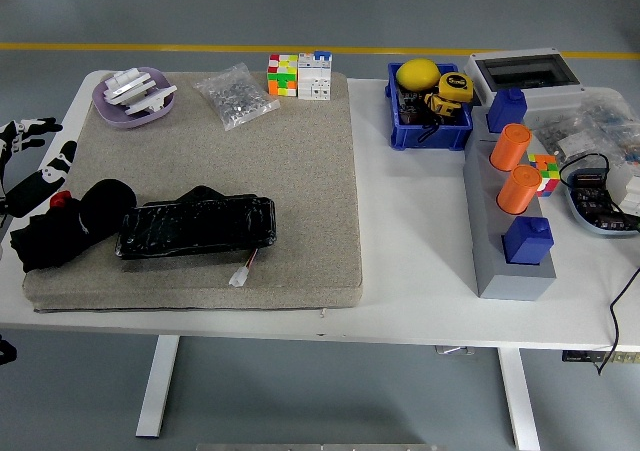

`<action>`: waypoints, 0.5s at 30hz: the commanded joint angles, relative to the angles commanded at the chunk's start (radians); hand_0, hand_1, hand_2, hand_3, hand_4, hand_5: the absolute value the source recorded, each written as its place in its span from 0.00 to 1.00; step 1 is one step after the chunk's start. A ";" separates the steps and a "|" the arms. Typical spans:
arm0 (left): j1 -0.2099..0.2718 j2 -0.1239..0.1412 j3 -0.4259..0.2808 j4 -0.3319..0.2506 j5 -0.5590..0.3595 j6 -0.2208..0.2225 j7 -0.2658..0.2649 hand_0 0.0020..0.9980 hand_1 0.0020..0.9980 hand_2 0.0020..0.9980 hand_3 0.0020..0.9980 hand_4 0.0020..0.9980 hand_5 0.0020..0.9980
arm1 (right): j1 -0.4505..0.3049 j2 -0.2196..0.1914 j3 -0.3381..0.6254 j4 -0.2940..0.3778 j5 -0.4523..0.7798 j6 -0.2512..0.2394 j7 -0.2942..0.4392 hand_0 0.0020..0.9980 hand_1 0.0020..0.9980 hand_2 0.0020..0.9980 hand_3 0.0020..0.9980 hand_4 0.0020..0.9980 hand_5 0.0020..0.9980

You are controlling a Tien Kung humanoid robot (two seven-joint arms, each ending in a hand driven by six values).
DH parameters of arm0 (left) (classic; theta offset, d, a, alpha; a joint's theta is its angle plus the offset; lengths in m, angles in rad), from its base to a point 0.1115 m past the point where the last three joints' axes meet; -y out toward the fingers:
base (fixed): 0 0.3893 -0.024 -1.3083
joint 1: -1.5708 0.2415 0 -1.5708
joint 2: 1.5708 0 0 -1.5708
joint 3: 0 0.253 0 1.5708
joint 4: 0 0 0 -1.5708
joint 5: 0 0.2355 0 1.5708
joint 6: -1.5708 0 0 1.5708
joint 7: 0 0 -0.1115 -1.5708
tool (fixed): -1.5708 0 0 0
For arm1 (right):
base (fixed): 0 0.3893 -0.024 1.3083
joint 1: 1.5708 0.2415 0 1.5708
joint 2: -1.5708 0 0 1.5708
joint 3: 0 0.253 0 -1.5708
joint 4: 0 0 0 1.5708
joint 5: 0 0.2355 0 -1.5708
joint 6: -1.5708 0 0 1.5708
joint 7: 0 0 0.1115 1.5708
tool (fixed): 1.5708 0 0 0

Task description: Pick the rag up,wipe the panel,place it on the desk

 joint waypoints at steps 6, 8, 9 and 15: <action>0.000 0.006 -0.017 0.002 -0.004 0.001 -0.007 0.66 0.76 0.74 0.59 0.75 0.47 | 0.019 -0.009 0.038 0.000 -0.047 0.001 0.002 0.76 0.62 0.68 0.61 1.00 0.49; 0.002 0.007 -0.025 0.002 -0.008 0.001 -0.009 0.66 0.76 0.74 0.59 0.75 0.47 | 0.025 -0.012 0.040 0.000 -0.053 0.002 0.002 0.76 0.62 0.68 0.61 1.00 0.49; 0.005 0.007 -0.030 0.002 -0.009 0.001 -0.011 0.66 0.76 0.74 0.59 0.75 0.47 | 0.027 -0.014 0.039 0.000 -0.056 0.002 0.001 0.76 0.62 0.68 0.61 1.00 0.49; 0.014 0.014 -0.032 0.003 -0.009 0.002 -0.014 0.66 0.76 0.74 0.59 0.76 0.48 | 0.026 -0.012 0.037 0.000 -0.059 0.005 0.002 0.76 0.63 0.68 0.61 1.00 0.49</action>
